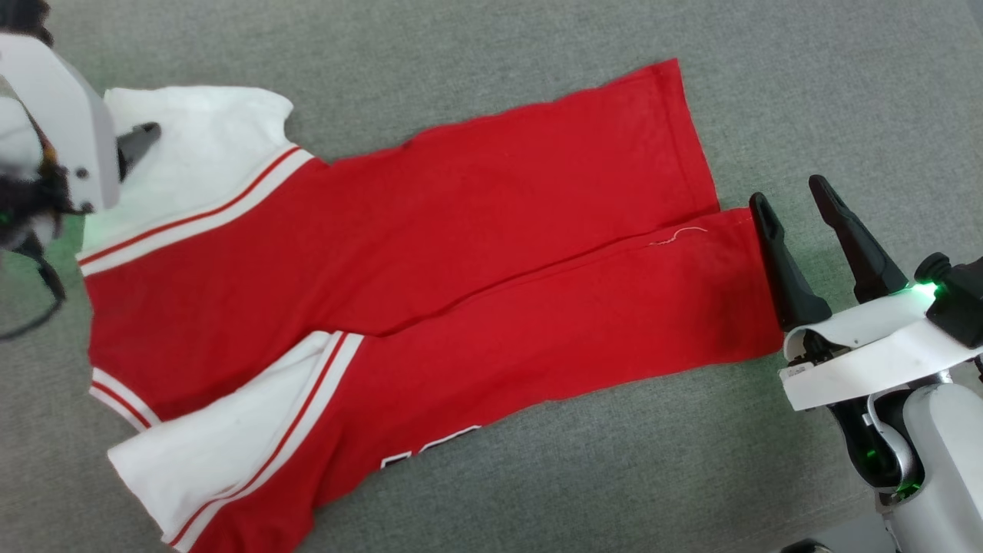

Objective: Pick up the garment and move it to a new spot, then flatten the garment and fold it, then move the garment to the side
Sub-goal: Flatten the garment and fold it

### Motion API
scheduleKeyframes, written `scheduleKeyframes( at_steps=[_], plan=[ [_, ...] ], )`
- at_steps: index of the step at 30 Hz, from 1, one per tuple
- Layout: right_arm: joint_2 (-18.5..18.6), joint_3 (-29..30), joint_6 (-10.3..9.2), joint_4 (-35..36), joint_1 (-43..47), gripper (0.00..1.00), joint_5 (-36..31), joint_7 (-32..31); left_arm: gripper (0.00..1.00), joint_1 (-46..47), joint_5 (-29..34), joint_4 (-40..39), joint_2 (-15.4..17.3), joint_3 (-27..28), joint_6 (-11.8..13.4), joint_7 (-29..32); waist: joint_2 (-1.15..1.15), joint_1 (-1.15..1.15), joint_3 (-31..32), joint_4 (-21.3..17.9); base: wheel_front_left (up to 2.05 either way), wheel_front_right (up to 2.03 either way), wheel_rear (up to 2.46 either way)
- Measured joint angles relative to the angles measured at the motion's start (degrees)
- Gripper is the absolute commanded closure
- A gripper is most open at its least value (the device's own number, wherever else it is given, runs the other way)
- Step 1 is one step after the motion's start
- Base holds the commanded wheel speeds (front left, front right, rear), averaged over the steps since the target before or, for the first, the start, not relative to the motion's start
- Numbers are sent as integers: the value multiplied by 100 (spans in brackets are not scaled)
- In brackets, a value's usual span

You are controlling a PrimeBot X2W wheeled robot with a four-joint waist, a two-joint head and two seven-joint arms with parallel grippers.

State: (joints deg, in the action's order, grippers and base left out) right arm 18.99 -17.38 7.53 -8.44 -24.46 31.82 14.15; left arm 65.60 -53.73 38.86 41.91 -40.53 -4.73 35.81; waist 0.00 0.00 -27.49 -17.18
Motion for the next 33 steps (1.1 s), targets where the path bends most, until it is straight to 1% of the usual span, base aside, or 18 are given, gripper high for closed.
scheduleKeyframes(
  at_steps=[4, 8, 9, 10, 11, 13, 16, 19, 22, 24, 26, 29, 31, 33],
  plan=[
    [36, -75, 0, 20, -4, 0, 1, 16, 0, 212, -325, 119, -12, 64, 37, 694, 0, 0, -75, -53, 0, 0, 0],
    [105, -119, 0, 64, -27, 0, 34, 22, 0, 249, -488, 68, -47, 90, 10, 924, 0, 0, -100, -31, 0, 0, 0],
    [140, -141, 0, 77, -40, 0, 37, 11, 57, 247, -522, 42, -56, 85, -20, 956, 0, 0, -101, -17, 0, 0, 0],
    [183, -166, 0, 82, -70, 0, 37, -10, 86, 240, -526, 13, -66, 77, -35, 944, 0, 0, -100, 0, 0, 0, 0],
    [231, -192, 0, 101, -102, 0, 37, -66, 100, 220, -527, -4, -77, 67, -52, 922, 0, 0, -94, 15, 0, 0, 0],
    [325, -235, 0, 175, -174, 0, 71, -204, 100, 188, -541, -43, -111, 59, -87, 838, 0, 0, -87, 57, 0, 0, 0],
    [560, -320, 0, 276, -421, 0, 122, -635, 100, 162, -521, -78, -187, 35, -116, 644, 0, 0, -92, 125, 0, 0, 0],
    [771, -286, -1, 296, -813, 0, 257, -1291, 100, 172, -446, -119, -267, -18, -143, 491, 0, 0, -113, 214, 0, 0, 0],
    [1010, -404, 0, 223, -1328, 0, 424, -2217, 100, 247, -398, -164, -415, -87, -177, 392, 0, 0, -136, 337, 0, 0, 0],
    [1139, -541, -1, 96, -1756, 0, 670, -2815, 100, 314, -363, -179, -557, -127, -186, 313, 0, 0, -160, 437, 0, 0, 0],
    [1163, -668, 0, -86, -2152, 0, 978, -3274, 100, 391, -358, -166, -745, -159, -203, 235, 0, 0, -189, 552, 0, 0, 0],
    [1312, -996, 0, -549, -2670, 0, 1156, -4045, 100, 514, -341, -83, -967, -216, -225, 134, 0, 0, -239, 739, 0, 0, 0],
    [1313, -1147, 0, -920, -2966, 0, 1324, -4488, 100, 601, -321, -26, -1069, -257, -233, 73, 0, 0, -285, 858, 0, 0, 0],
    [1326, -1345, 0, -1254, -3262, 0, 1341, -4921, 100, 652, -314, 35, -1139, -301, -240, -2, 0, 0, -338, 966, 0, 0, 0]
  ],
)
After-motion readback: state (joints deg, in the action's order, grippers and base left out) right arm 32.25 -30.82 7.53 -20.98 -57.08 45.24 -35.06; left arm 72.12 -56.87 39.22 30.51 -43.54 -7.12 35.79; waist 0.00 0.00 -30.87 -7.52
